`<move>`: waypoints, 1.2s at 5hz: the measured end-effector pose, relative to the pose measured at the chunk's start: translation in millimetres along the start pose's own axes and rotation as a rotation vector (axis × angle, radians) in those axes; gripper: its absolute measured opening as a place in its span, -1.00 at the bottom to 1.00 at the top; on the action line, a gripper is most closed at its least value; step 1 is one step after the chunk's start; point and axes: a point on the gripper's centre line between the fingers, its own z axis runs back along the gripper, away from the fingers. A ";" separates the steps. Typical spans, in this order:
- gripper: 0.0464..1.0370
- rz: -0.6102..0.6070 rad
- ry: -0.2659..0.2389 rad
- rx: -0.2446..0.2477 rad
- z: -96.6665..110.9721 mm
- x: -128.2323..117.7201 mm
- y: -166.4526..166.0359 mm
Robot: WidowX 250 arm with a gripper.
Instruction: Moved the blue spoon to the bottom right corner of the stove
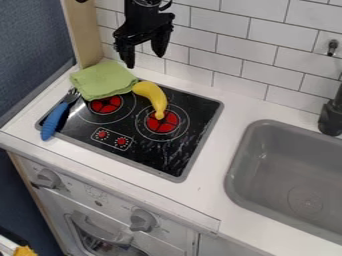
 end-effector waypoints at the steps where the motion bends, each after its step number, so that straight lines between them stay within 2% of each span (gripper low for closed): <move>1: 0.93 -0.008 0.027 0.033 -14.7 -7.5 4.7; 2: 0.93 -0.033 0.043 0.068 -29.5 -10.4 25.5; 3: 0.93 -0.007 0.050 0.092 -33.2 8.1 65.8; 4: 0.93 -0.042 0.056 0.120 -34.8 12.1 97.8; 5: 0.93 -0.007 0.049 0.138 -31.8 21.5 130.4; 6: 0.93 -0.047 0.112 0.158 -43.0 24.2 146.1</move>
